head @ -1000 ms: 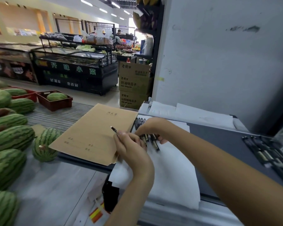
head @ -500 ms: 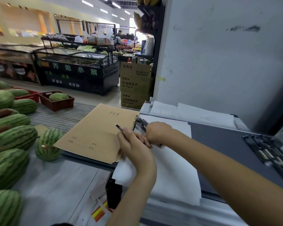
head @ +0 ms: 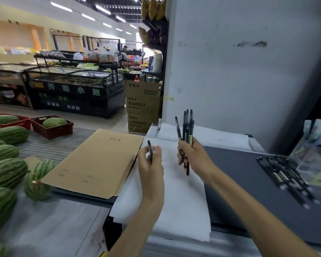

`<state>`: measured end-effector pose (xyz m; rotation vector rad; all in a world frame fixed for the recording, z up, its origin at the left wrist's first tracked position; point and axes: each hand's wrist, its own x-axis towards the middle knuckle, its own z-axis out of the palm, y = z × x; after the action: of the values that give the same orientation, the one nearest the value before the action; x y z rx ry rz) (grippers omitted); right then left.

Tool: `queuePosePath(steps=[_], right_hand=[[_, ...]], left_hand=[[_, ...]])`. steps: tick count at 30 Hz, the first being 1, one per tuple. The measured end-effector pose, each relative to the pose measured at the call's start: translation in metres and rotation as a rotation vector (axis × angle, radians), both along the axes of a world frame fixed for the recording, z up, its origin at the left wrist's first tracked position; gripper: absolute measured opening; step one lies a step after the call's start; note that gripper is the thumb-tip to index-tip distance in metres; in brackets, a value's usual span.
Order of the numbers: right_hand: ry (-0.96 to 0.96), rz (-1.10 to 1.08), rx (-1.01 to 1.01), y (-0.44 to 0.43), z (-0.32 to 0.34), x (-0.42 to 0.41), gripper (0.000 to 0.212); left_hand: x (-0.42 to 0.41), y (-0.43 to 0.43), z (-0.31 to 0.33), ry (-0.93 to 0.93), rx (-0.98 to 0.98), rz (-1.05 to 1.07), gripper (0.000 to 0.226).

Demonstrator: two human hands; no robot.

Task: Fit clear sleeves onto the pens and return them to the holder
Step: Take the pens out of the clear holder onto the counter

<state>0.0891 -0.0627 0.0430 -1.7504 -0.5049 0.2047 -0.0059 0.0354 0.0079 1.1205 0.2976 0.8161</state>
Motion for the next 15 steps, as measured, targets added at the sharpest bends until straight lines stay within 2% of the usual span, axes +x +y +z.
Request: queuePosePath(steps=[3,6,9,12,15], right_hand=[[0.031,-0.065,0.159,-0.011,-0.003,0.001,0.010],[0.133,-0.056,0.291,-0.019,-0.010,0.003,0.007],[0.192,-0.054,0.359,-0.028,-0.018,0.005,0.014],[0.159,-0.071,0.389,-0.031,-0.019,0.006,0.015],[0.059,-0.065,0.354,-0.030,-0.020,0.003,0.013]], left_hand=[[0.002,-0.003,0.003,0.005,0.038,-0.082,0.023],[0.009,0.000,0.006,0.116,-0.081,-0.164,0.034],[0.024,0.006,0.021,0.139,-0.154,-0.266,0.041],[0.040,-0.002,0.038,0.161,-0.039,-0.322,0.056],[0.051,-0.016,0.042,0.167,0.162,-0.328,0.073]])
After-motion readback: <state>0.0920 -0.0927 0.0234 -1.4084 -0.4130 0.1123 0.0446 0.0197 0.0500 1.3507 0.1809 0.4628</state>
